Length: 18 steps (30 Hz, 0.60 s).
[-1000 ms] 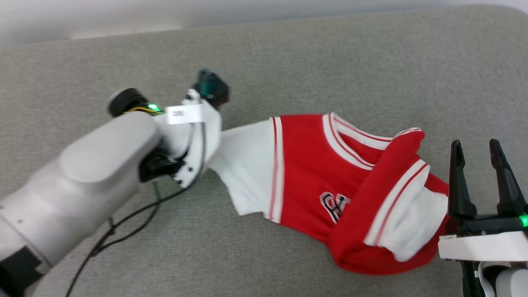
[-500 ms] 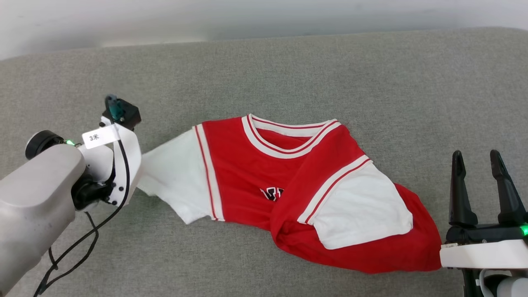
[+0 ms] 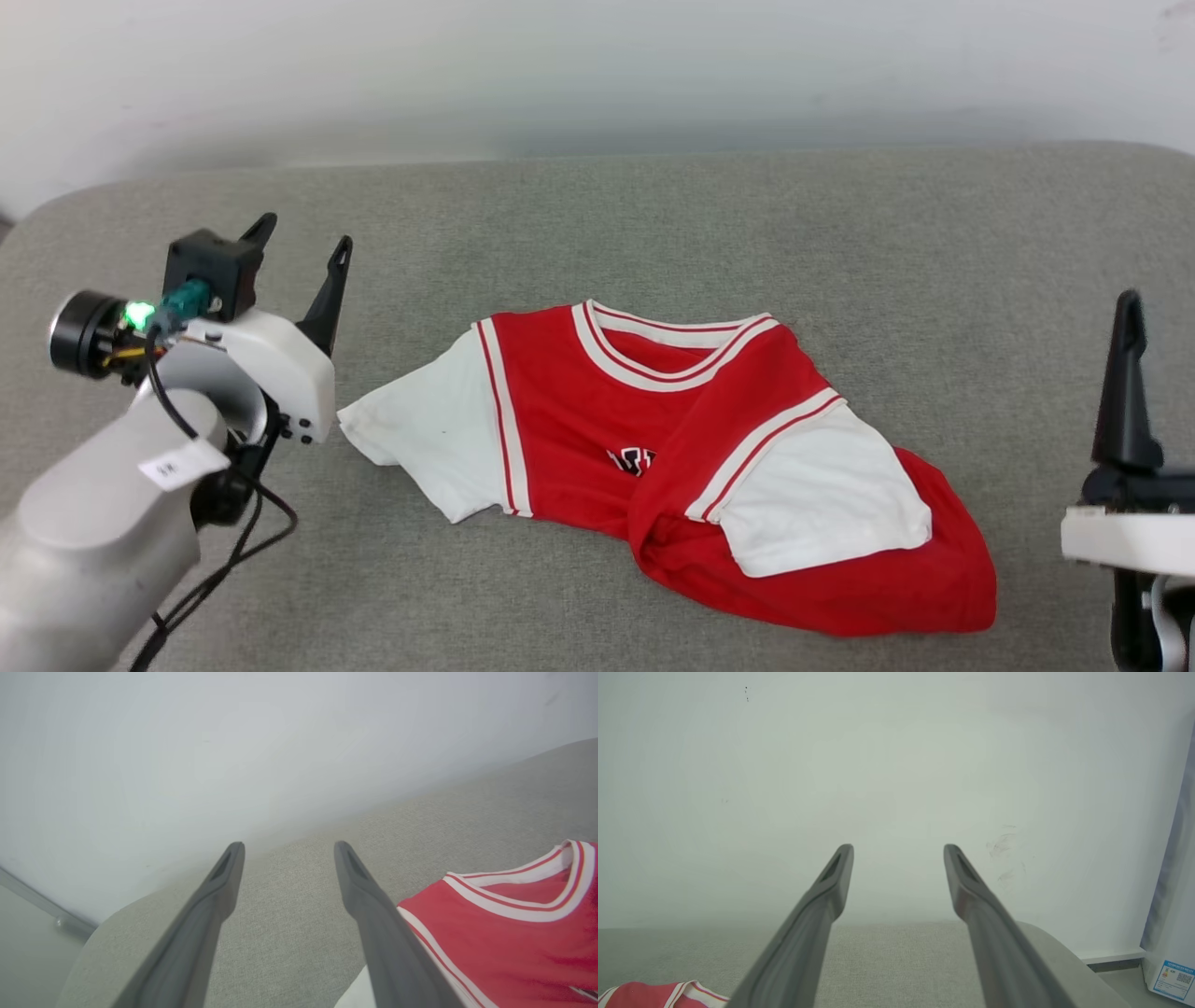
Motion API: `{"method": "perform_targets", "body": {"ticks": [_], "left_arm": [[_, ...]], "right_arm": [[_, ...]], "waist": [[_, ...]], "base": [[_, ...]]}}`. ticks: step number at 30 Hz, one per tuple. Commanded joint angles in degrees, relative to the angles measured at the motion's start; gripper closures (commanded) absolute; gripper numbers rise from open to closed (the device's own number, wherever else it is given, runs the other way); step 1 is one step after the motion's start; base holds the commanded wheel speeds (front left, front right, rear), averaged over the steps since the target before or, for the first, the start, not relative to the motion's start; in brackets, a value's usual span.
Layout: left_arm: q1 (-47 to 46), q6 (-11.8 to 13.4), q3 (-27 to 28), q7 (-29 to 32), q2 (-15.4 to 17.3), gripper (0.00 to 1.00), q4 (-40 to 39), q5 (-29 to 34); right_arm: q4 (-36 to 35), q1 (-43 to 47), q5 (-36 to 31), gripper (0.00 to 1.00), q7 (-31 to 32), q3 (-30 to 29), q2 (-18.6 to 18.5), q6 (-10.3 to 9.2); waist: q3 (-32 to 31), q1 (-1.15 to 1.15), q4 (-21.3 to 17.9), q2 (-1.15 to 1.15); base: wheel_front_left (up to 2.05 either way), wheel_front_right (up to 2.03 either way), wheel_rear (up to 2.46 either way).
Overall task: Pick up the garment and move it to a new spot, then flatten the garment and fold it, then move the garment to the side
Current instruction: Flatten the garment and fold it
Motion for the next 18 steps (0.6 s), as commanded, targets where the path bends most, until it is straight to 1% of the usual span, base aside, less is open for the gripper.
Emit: {"method": "perform_targets", "body": {"ticks": [1,2,3,6,8,11,12,13,15,18], "left_arm": [[1.6,1.4,0.9,-0.5,0.2,0.00,-1.2,0.8],[2.9,3.3,2.2,-0.9,0.3,0.00,-2.9,1.6],[4.1,5.5,4.7,-1.1,0.2,0.00,-5.3,2.8],[10.6,10.8,12.9,-1.1,-0.7,0.00,-13.2,8.6],[15.7,12.8,17.3,-1.1,-1.5,0.00,-17.6,12.5],[22.1,13.7,22.7,-1.1,-3.1,0.00,-22.3,17.3],[28.4,13.7,27.2,-1.1,-5.4,0.00,-25.1,21.4],[30.0,13.6,28.4,-1.1,-6.3,0.00,-25.7,22.5],[32.5,12.8,30.8,-1.1,-8.1,0.00,-26.5,24.7],[35.5,11.4,33.7,-1.1,-11.1,0.00,-26.9,27.4]], "right_arm": [[-0.2,-1.2,-0.7,0.00,-0.1,-0.2,0.1,-0.02],[-0.5,-2.4,-1.5,0.00,-0.1,-0.3,0.1,-0.02],[-0.9,-3.7,-2.2,0.00,-0.1,-0.4,-0.4,-0.02],[-0.4,-7.3,-2.9,0.00,-0.1,0.5,-3.2,-0.02],[0.9,-9.8,-2.5,0.00,-0.1,2.4,-5.9,-0.02],[4.9,-13.8,-0.8,0.00,0.0,6.6,-10.8,-0.02],[8.5,-18.6,2.7,0.00,5.5,13.2,-16.7,-0.02],[9.4,-19.9,4.3,0.00,8.4,15.7,-18.6,-0.02],[11.0,-22.3,8.4,0.00,16.2,21.4,-22.7,-0.02],[11.3,-26.8,15.2,0.00,27.5,29.9,-28.7,-0.03]], "waist": [[-0.4,0.01,0.4,0.00],[-0.5,0.01,0.6,0.00],[-0.5,0.01,0.9,0.00],[-0.5,0.01,1.6,0.00],[-0.7,0.01,1.9,0.00],[-0.7,0.01,2.1,0.00],[-0.7,0.01,2.5,0.00],[-0.6,0.01,2.6,0.00],[-0.3,0.01,3.0,0.00],[0.4,0.01,3.8,0.00]], "base": [[0.00,0.00,0.00],[0.00,0.00,0.00],[0.00,0.00,0.00],[0.00,0.00,0.00],[0.00,0.00,0.00],[0.00,0.00,0.00],[0.00,0.00,0.00],[0.00,0.00,0.00],[0.00,0.00,0.00],[0.00,0.00,0.00]]}}
